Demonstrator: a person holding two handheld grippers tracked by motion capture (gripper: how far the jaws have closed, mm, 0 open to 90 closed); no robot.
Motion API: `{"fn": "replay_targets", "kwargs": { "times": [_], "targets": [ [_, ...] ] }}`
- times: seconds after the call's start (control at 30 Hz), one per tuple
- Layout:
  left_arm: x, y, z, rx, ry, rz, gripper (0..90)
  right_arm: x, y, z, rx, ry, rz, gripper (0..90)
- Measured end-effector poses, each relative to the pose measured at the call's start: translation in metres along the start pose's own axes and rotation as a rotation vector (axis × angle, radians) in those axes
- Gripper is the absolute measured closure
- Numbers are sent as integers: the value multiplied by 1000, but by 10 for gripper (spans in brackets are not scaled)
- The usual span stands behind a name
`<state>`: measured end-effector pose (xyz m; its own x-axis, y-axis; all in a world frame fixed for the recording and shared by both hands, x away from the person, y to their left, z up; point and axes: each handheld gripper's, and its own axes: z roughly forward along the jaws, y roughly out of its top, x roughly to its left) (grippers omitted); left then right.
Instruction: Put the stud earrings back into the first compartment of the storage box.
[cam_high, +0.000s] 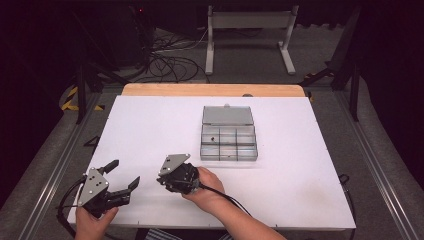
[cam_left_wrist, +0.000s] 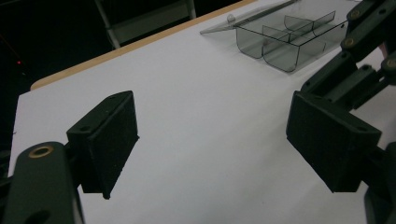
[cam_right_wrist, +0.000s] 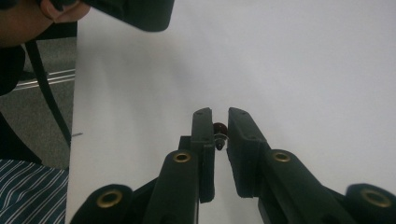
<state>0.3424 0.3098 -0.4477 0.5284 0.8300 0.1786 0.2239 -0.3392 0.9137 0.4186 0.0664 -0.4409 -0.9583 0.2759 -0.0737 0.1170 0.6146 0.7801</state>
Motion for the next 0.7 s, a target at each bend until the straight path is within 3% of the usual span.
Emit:
{"fn": "replay_targets", "kwargs": {
  "times": [0.7],
  "targets": [
    [1, 0, 0, 3, 3, 9, 172, -40, 16, -44, -52, -96, 46, 814]
  ]
}}
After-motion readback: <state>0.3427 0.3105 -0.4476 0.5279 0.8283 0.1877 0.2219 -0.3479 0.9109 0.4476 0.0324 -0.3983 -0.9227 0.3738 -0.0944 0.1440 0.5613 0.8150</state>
